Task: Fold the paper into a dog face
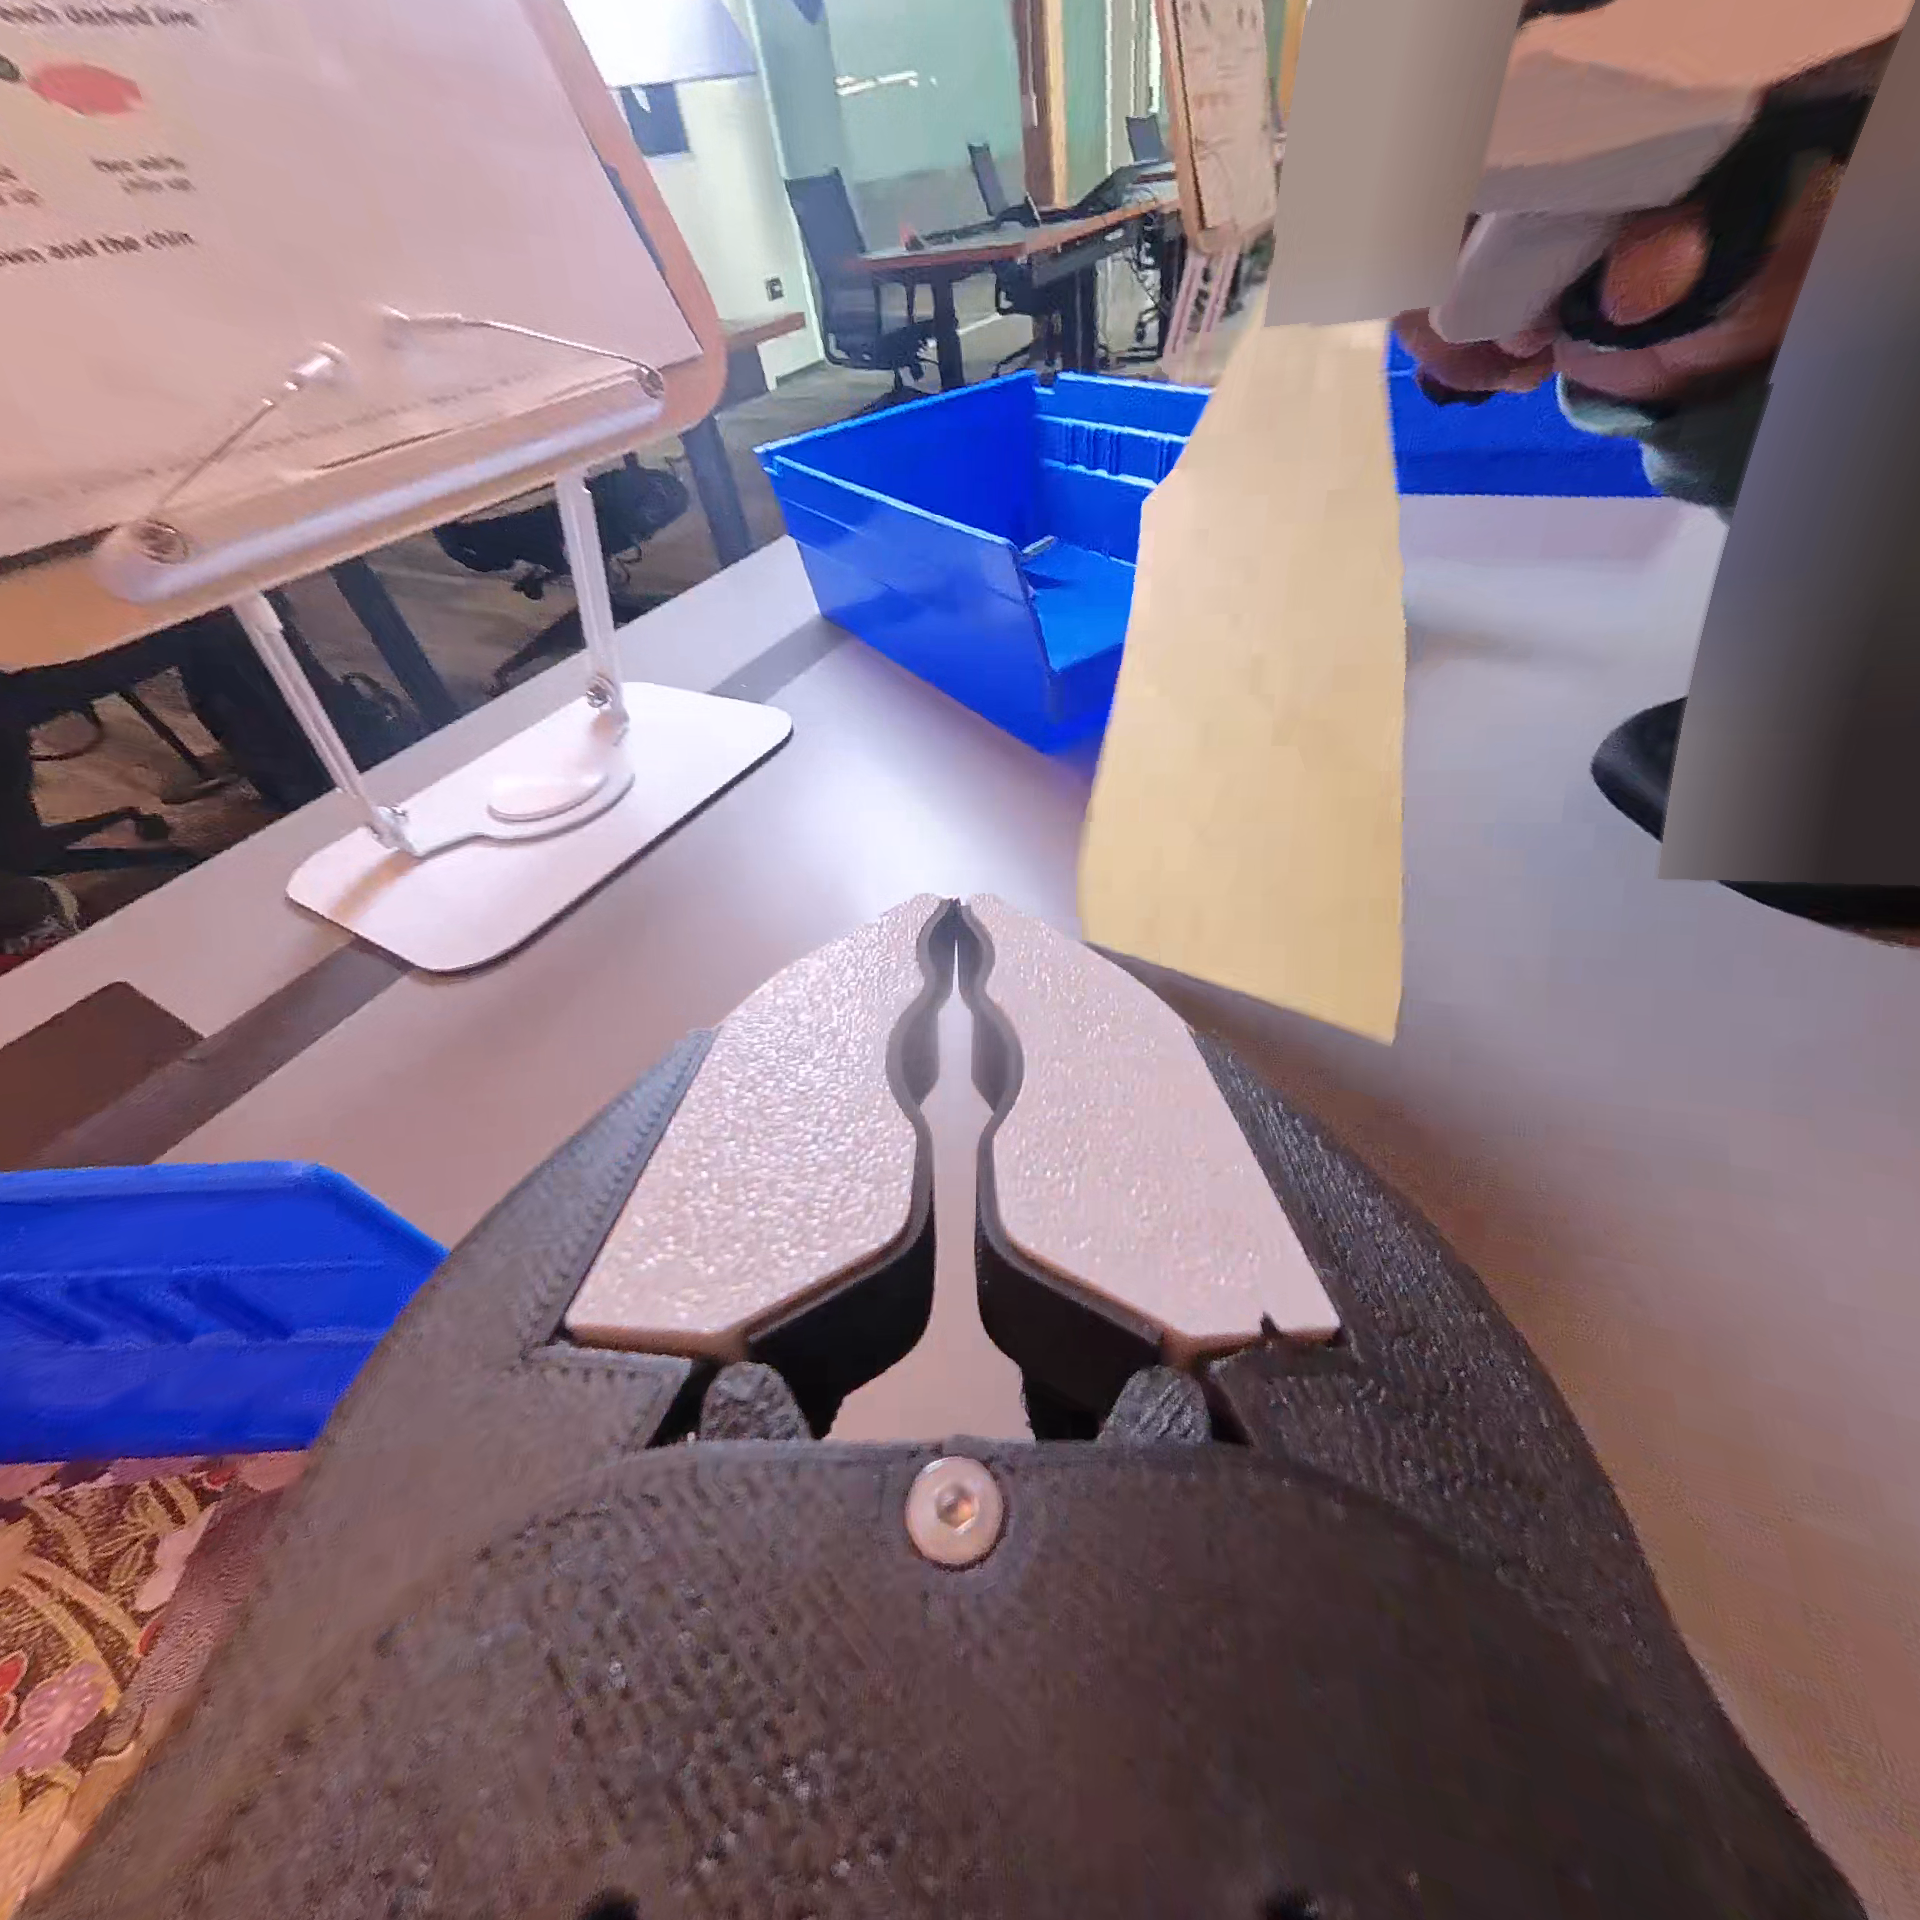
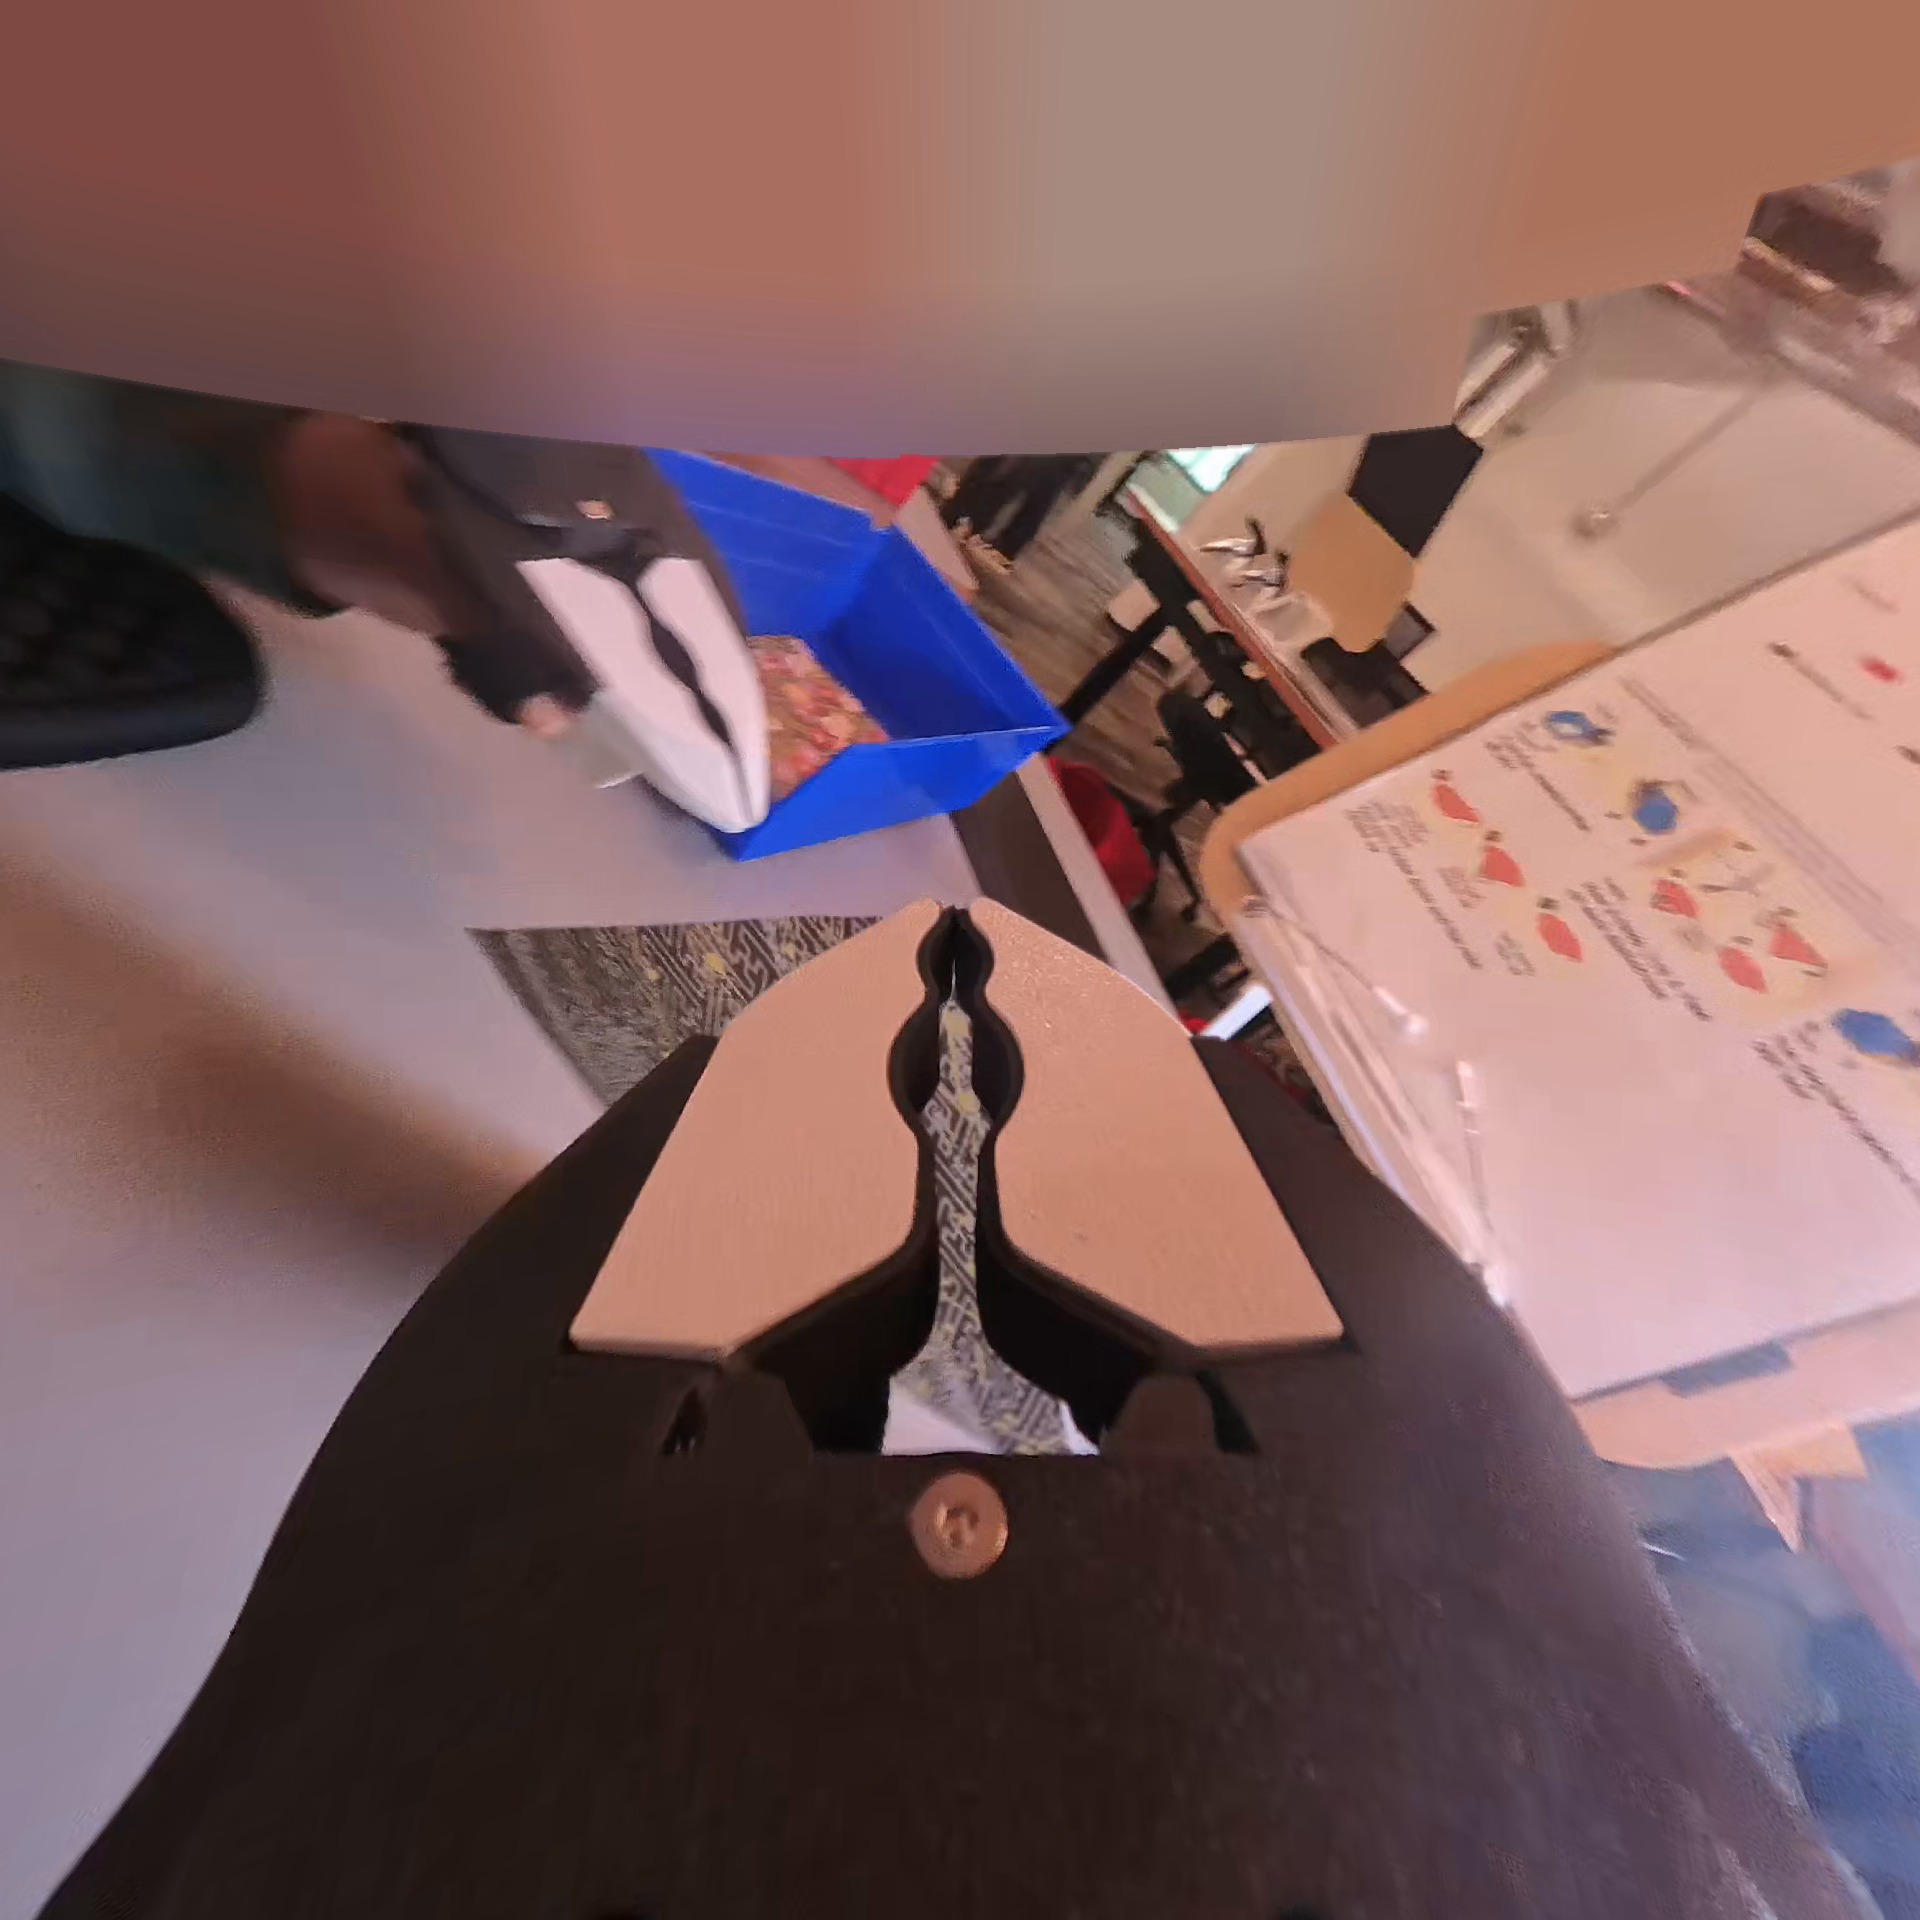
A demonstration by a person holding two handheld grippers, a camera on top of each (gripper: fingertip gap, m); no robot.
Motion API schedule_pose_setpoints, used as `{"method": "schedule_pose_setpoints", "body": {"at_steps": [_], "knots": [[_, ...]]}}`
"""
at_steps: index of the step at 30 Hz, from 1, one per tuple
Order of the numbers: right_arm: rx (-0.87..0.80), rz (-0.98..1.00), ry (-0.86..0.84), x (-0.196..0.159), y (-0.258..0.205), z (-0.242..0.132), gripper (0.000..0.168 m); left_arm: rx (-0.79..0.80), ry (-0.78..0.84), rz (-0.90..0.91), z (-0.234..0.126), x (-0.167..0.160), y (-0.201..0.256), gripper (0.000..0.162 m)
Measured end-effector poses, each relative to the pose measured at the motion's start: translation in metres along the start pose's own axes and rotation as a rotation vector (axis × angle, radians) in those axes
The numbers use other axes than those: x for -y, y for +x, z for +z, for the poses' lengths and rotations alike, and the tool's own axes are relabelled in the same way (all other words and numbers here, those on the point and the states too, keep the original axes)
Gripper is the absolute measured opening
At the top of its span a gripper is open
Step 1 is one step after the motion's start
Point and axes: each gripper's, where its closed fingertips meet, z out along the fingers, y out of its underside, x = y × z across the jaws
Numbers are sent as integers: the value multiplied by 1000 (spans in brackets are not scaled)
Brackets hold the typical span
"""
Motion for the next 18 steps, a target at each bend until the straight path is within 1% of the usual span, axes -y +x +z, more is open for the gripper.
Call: {"method": "schedule_pose_setpoints", "body": {"at_steps": [2, 5, 6, 8, 9, 10, 13, 18], "knots": [[123, 46, -38, -11, -33, -2, 0, -39, -34, 17, 4, -7, 9, 0], [395, 169, -139, -38, -93, -13, 0, -134, -134, 71, 14, -26, 34, 0], [451, 209, -166, -46, -108, -17, 0, -185, -205, 81, 18, -39, 44, 0], [553, 280, -205, -57, -132, -22, 0, -212, -418, 135, 23, -76, 52, 0], [603, 311, -212, -59, -143, -25, 0, -218, -490, 190, 23, -90, 54, 0], [656, 335, -218, -60, -152, -28, 0, -215, -525, 230, 24, -96, 55, 0], [785, 375, -221, -55, -171, -36, 0, -227, -567, 249, 21, -100, 57, 0], [934, 452, -154, -38, -185, -39, 0, -273, -571, 235, 24, -106, 64, 0]]}}
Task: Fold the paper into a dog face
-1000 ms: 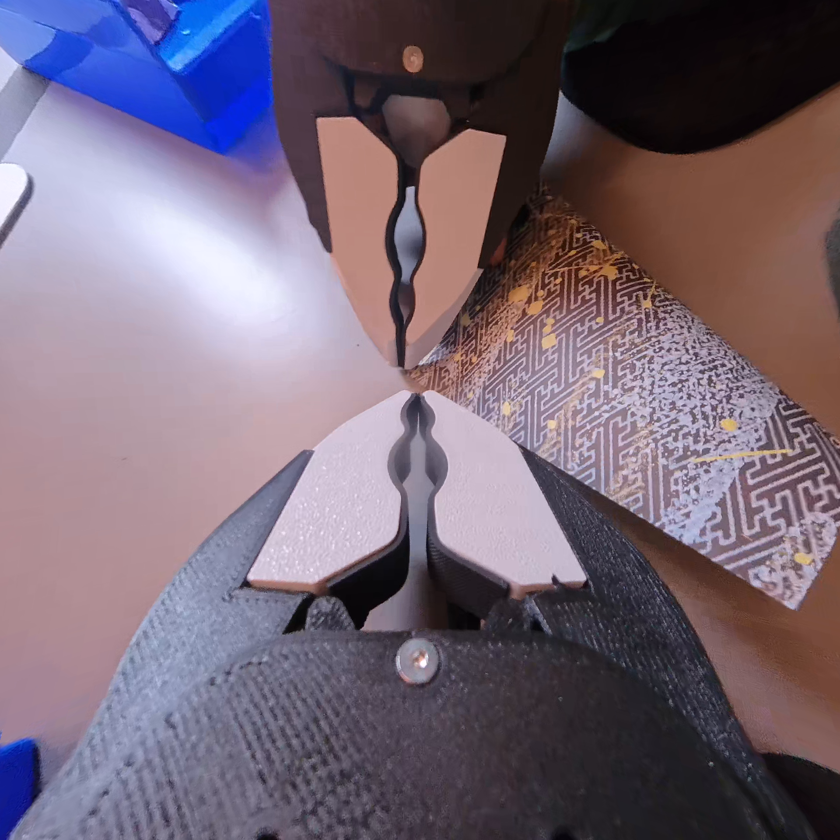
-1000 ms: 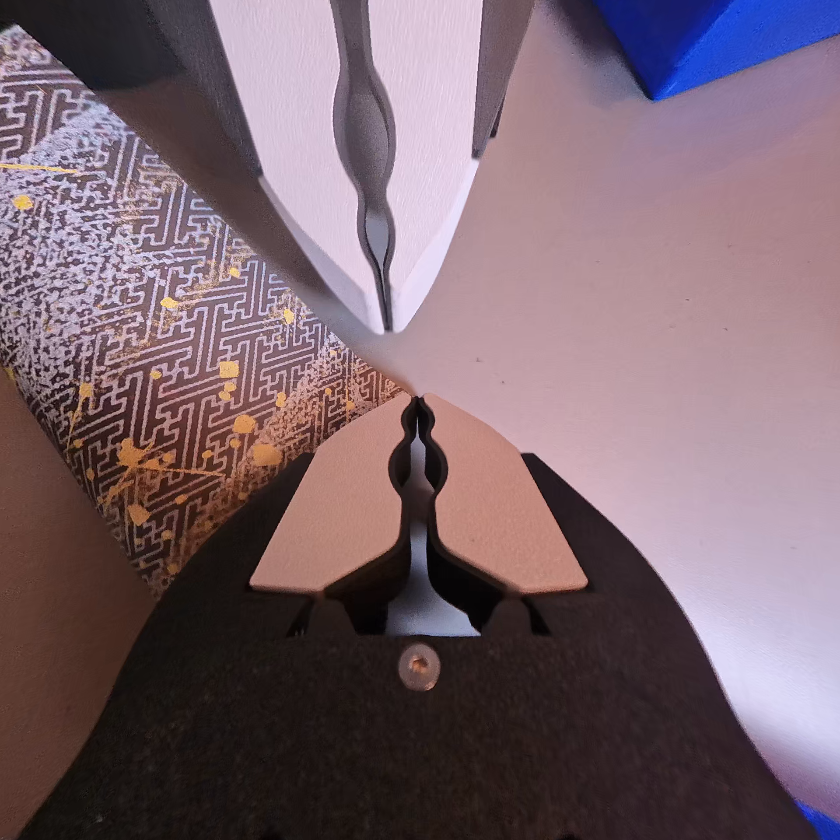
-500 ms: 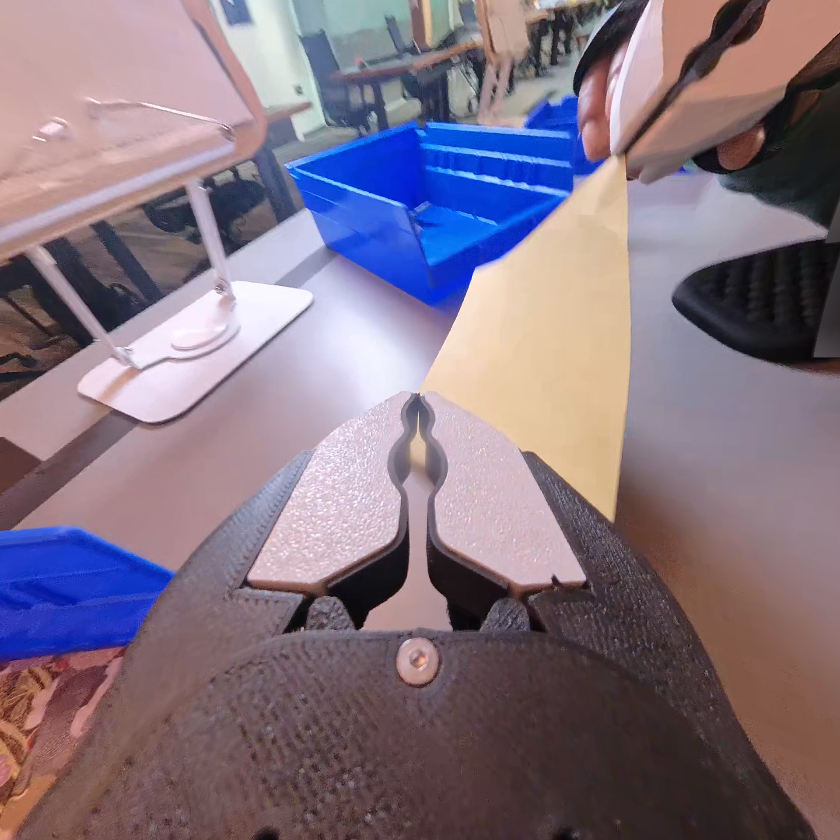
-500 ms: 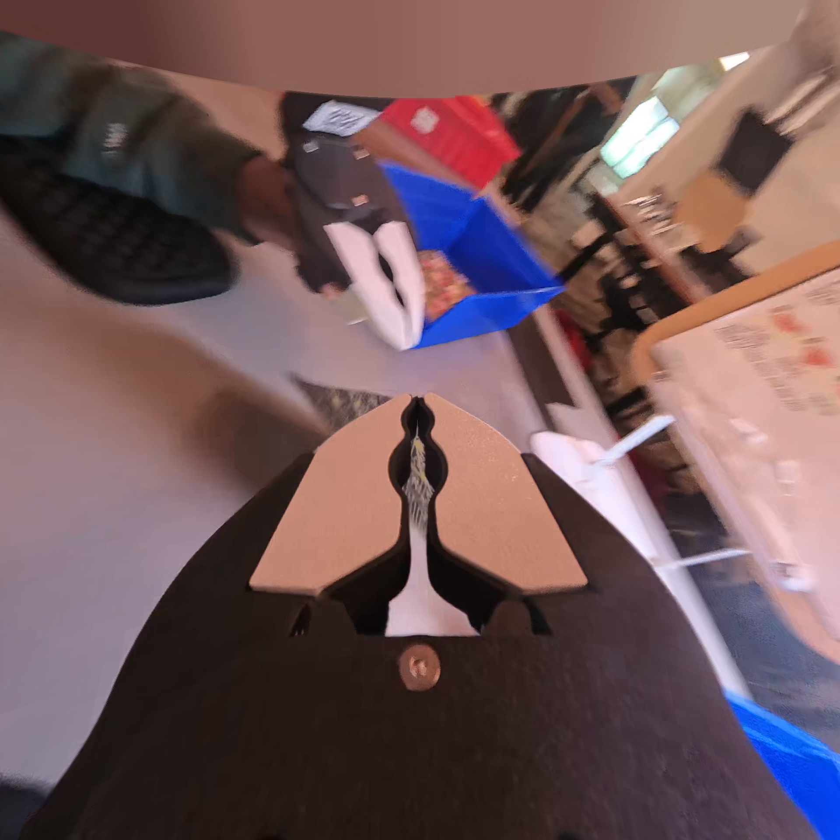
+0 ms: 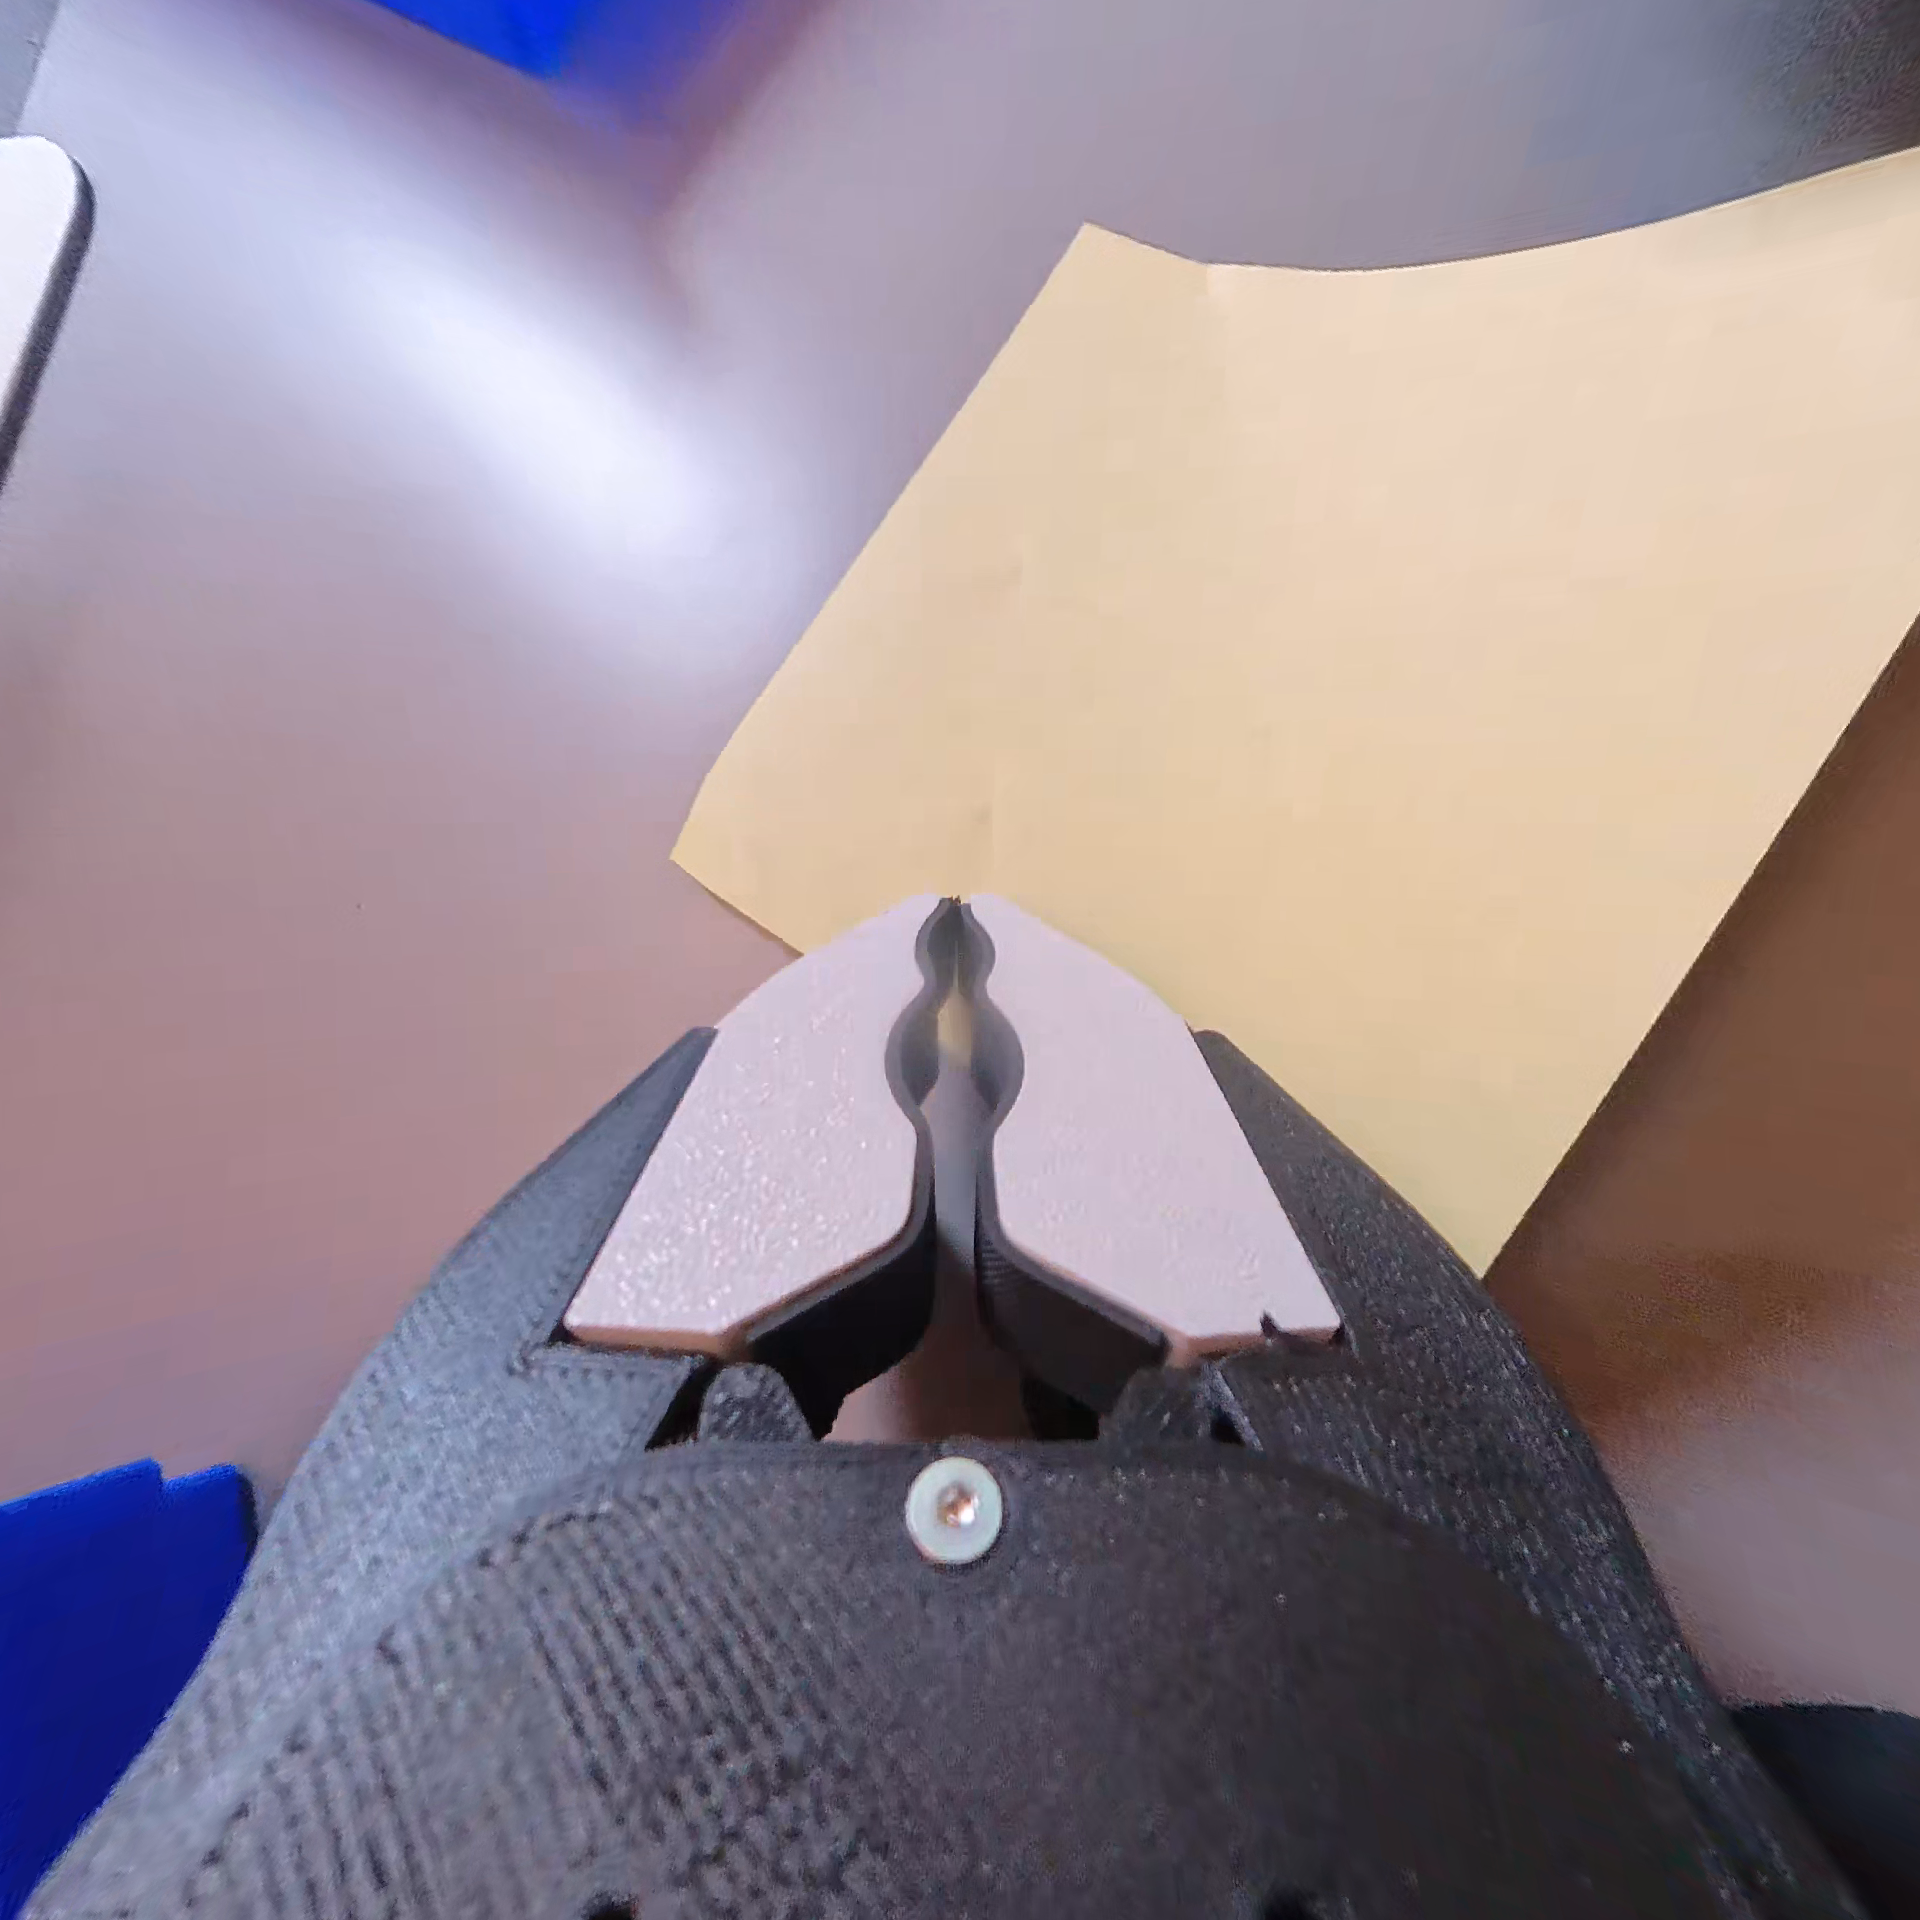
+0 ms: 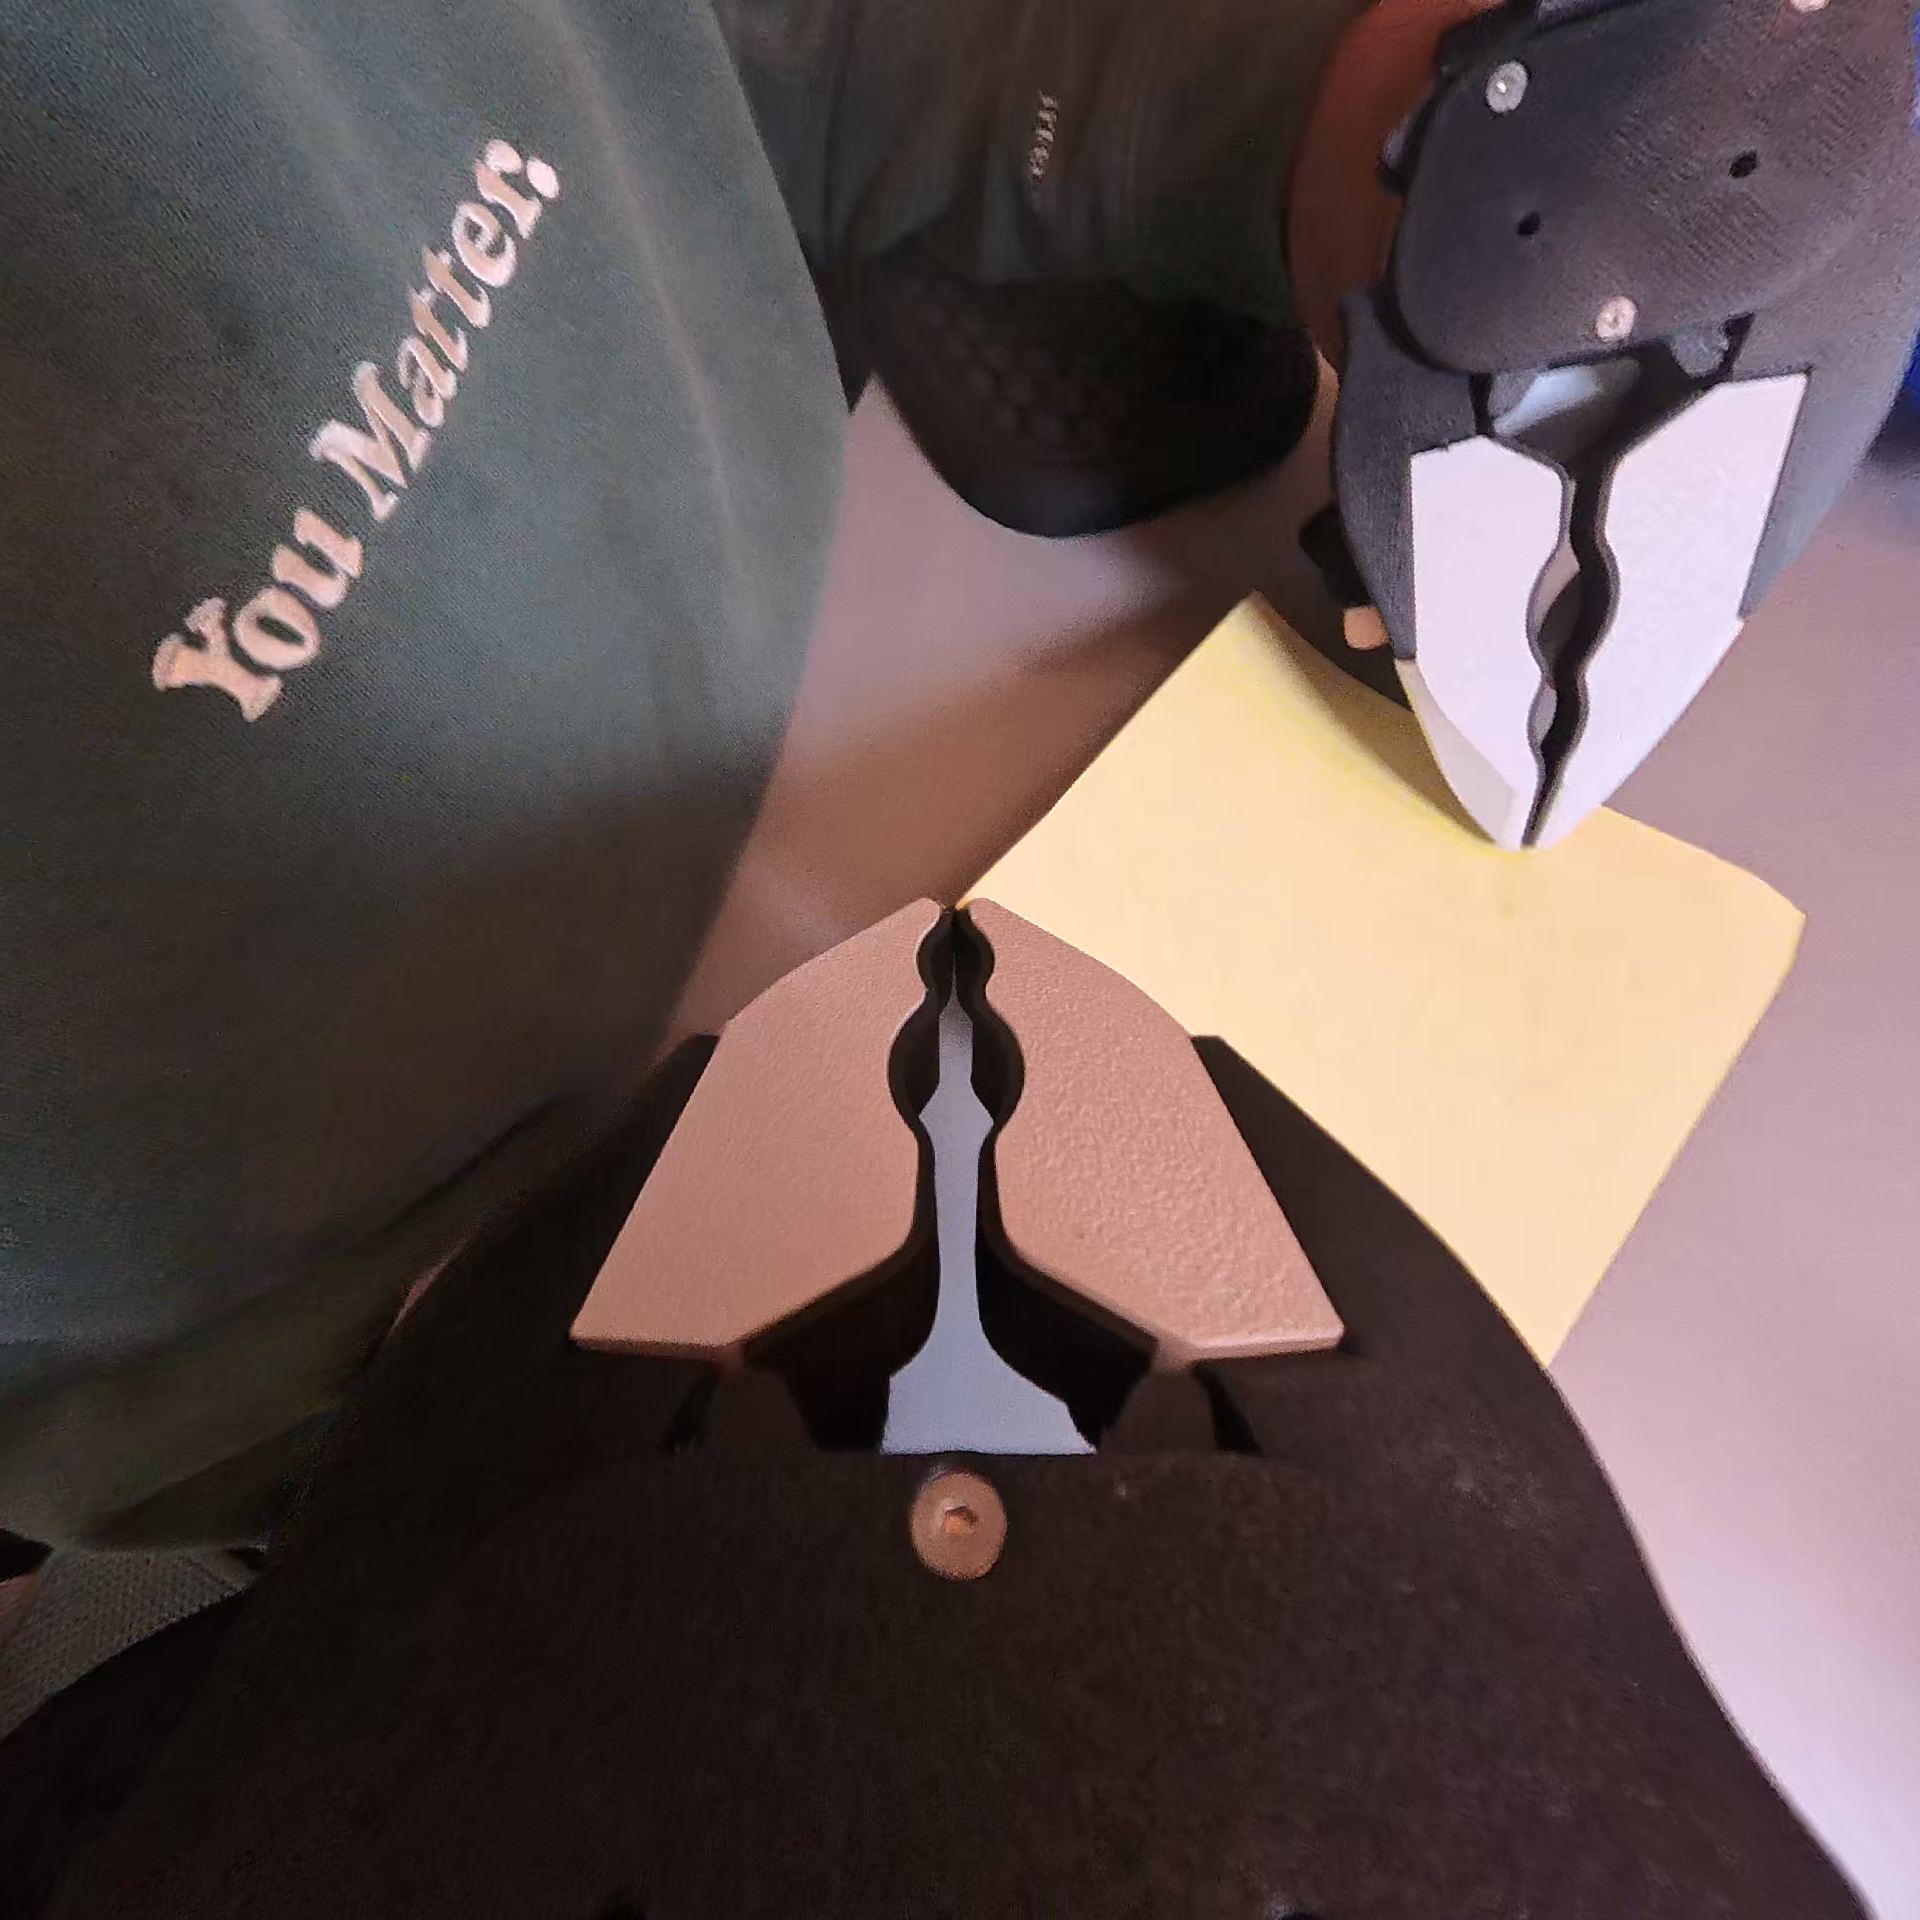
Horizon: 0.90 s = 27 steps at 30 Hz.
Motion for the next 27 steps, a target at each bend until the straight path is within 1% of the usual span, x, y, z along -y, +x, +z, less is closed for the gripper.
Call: {"method": "schedule_pose_setpoints", "body": {"at_steps": [2, 5, 11, 14, 17, 20, 23, 27], "knots": [[31, 4, 18, 5, 1, 4, 0, -6, 3, 5, 2, 2, 1, 0], [-32, 14, 6, 8, 26, 7, 0, -38, 25, 9, 4, 5, 7, 0], [-197, 81, -160, -15, 91, 22, 0, -92, 58, 35, 7, 12, 19, 0], [-256, 104, -237, -28, 111, 29, 0, -113, 68, 43, 8, 14, 23, 0], [-287, 103, -288, -35, 116, 31, 0, -118, 71, 47, 8, 14, 25, 0], [-292, 106, -292, -36, 116, 32, 0, -130, 78, 14, 8, 16, 23, 0], [-298, 105, -291, -35, 116, 32, 0, -75, 107, -38, 12, 20, 7, 0], [-298, 106, -279, -35, 115, 33, 0, 13, 87, -50, 19, 20, -8, 0]]}}
